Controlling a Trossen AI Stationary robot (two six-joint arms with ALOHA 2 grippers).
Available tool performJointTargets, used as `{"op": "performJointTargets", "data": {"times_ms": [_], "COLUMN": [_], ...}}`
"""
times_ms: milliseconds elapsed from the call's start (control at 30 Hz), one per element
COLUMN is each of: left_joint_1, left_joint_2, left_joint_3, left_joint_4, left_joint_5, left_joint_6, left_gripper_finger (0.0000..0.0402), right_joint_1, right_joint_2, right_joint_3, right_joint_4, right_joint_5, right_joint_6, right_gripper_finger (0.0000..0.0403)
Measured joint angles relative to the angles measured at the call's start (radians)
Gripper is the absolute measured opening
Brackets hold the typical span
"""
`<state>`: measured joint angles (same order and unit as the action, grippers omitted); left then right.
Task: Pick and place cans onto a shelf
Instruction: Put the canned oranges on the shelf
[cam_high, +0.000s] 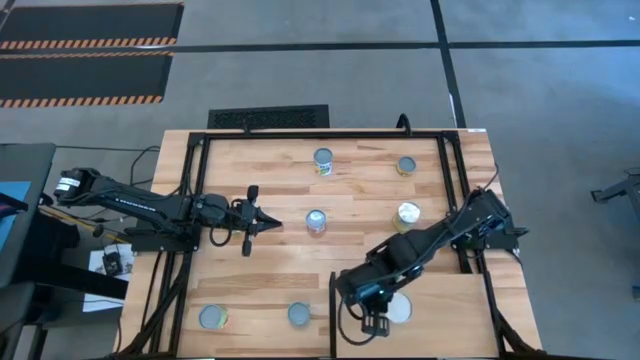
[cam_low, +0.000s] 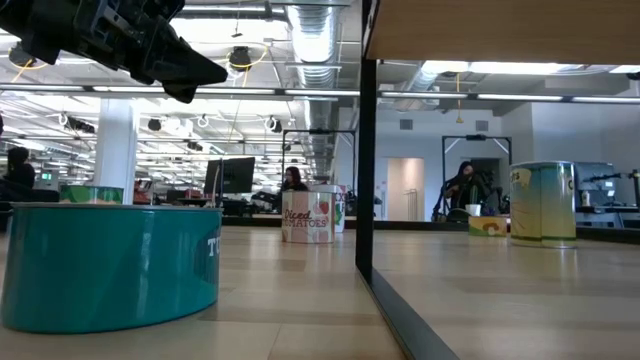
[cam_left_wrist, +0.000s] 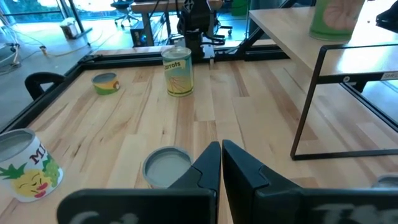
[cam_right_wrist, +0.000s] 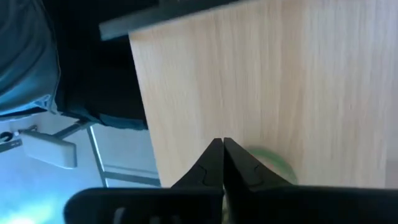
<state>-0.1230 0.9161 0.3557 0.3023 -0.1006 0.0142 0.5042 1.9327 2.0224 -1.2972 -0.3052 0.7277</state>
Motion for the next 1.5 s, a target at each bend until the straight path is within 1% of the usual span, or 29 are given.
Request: {"op": "performJointTargets", "data": {"times_ms": [100,300,567,1000,1133,1267,1500], "left_joint_1": [0.000,0.000,0.000,0.000,0.000,0.000,0.000], "left_joint_2": [0.000,0.000,0.000,0.000,0.000,0.000,0.000], "left_joint_3": [0.000,0.000,0.000,0.000,0.000,0.000,0.000], "left_joint_4": [0.000,0.001,0.001,0.001,0.001,0.001,0.001], "left_joint_5": [0.000,0.000,0.000,0.000,-0.009,-0.010,-0.011], "left_joint_6": [0.001,0.001,0.001,0.001,0.001,-0.006,-0.011], "left_gripper_finger": [0.0006,0.0006,0.0006,0.0006,0.0006,0.0006,0.0006], "right_joint_1": [0.008,0.017,0.026,0.116,0.119,0.115,0.138], "right_joint_2": [-0.001,-0.001,-0.001,-0.001,-0.001,-0.001,-0.001], "right_joint_3": [0.000,0.000,0.000,0.000,0.000,0.000,0.000], "right_joint_4": [-0.033,-0.130,-0.214,-0.232,-0.273,-0.273,-0.274], "right_joint_5": [0.002,0.042,0.044,0.019,0.032,0.035,0.007], "right_joint_6": [0.017,0.032,0.077,0.189,0.194,0.185,0.204], "right_gripper_finger": [0.0012,0.0007,0.0008,0.0008,0.0008,0.0008,0.0008]}}
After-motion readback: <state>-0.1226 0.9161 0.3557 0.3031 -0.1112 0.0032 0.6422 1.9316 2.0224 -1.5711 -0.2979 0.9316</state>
